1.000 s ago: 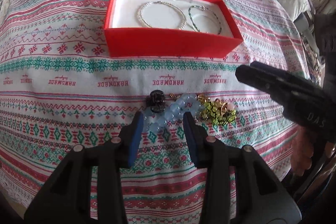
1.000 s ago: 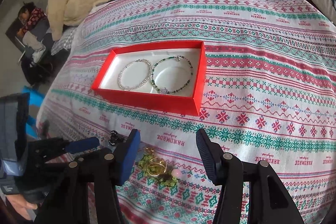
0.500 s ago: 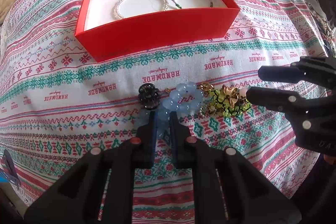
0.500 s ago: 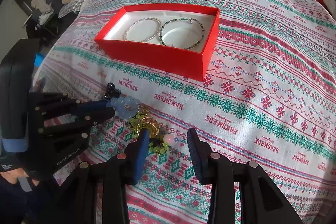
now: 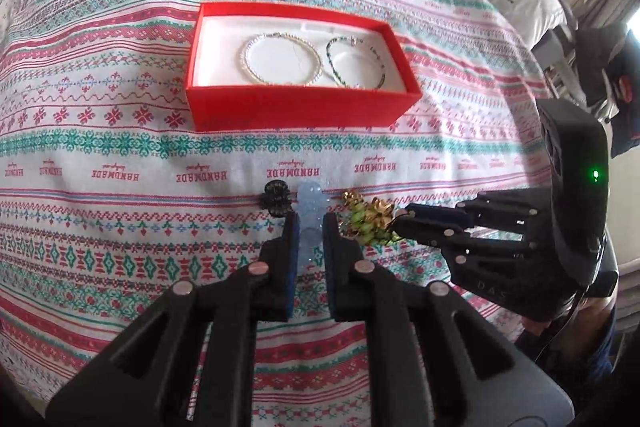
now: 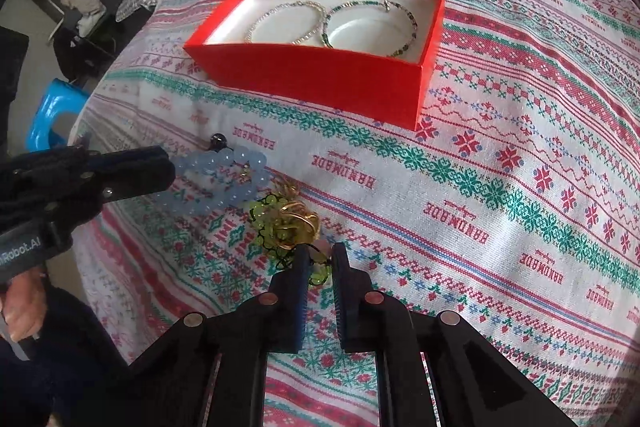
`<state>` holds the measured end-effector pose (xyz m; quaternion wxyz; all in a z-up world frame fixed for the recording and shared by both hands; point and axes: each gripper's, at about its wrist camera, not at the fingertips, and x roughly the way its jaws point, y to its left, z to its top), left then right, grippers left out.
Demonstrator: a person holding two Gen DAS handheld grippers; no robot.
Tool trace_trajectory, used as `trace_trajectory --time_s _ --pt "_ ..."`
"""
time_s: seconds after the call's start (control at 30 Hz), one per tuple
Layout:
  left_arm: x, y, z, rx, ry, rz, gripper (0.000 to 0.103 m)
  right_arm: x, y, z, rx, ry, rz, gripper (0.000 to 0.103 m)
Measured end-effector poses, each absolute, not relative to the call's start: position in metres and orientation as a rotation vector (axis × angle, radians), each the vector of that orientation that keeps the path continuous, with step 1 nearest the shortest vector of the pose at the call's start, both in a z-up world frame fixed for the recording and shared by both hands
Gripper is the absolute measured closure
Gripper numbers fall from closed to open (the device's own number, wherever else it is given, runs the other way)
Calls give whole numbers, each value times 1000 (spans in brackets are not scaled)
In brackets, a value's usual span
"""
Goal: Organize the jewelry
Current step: 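Grasp the light blue bead bracelet with the left tool while the right tool grasps the green jade bracelet, then carry both bracelets into the red box and open both tools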
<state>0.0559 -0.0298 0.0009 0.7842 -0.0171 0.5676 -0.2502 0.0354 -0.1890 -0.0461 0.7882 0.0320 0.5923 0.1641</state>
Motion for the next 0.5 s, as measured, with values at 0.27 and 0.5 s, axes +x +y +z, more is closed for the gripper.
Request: trace_trajectory --time_s 0.27,0.5 --pt "53 -14 26 -128 1177 -576 90 25 -198 3 205 1087 514 92" --pt "54 -7 41 -183 1140 -609 90 22 -190 25 238 985 585 92"
